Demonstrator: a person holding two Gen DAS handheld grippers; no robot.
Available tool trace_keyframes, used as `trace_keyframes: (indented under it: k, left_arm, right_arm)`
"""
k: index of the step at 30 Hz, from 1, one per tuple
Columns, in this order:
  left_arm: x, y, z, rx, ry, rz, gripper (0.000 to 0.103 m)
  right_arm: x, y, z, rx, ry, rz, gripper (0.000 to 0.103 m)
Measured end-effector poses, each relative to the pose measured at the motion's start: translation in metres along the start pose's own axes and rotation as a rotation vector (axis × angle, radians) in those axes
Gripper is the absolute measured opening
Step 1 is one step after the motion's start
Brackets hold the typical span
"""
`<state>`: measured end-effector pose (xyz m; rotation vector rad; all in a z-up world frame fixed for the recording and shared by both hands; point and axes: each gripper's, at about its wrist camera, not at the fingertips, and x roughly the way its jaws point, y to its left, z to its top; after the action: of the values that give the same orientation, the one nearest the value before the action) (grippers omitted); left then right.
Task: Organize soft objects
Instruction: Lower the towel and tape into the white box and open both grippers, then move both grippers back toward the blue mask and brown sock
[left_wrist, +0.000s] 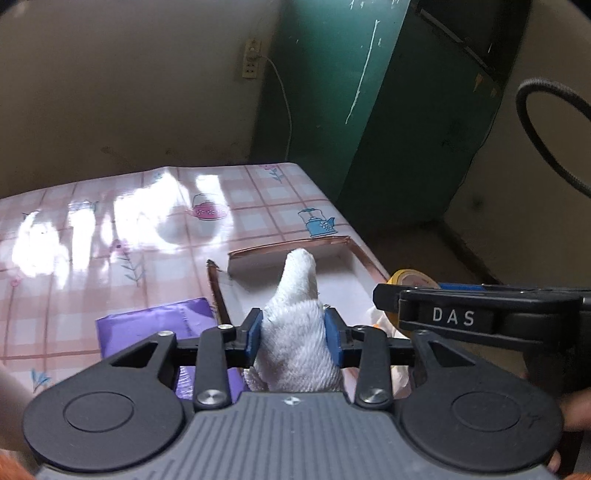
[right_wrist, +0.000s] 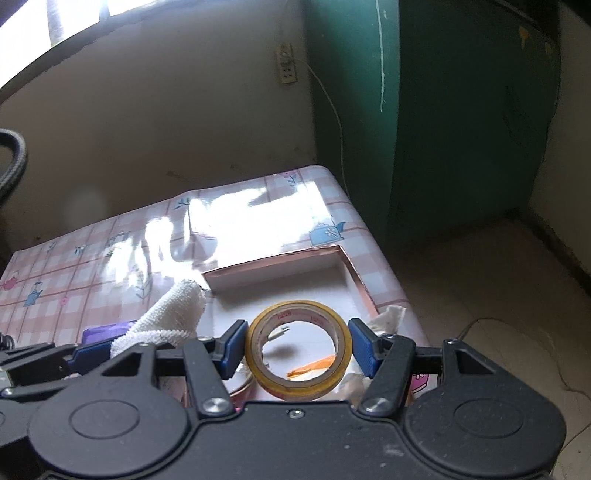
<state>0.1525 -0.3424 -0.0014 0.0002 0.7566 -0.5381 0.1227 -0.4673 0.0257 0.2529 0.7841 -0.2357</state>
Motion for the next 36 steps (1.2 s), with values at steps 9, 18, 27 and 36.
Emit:
trace_keyframes:
  k: [9, 18, 27, 36]
  left_arm:
    - [-0.011, 0.006, -0.002, -0.051, -0.048, -0.018, 0.086]
    - [-0.041, 0.012, 0.003, -0.006, -0.044, 0.158, 0.088]
    - [-0.078, 0.034, -0.003, -0.022, -0.027, 0.27, 0.092]
    - [-0.114, 0.058, -0.013, -0.067, -0.04, 0.304, 0.094]
  right_arm:
    - [0.005, -0.015, 0.002, 0.061, 0.003, 0.069, 0.074]
    - [-0.021, 0.015, -0.005, -0.037, -0.021, -0.006, 0.075]
    - [-0.043, 0.051, -0.019, -0.095, -0.015, -0.003, 0.077]
    - [-0.056, 0.098, -0.032, -0.135, -0.005, 0.05, 0.077]
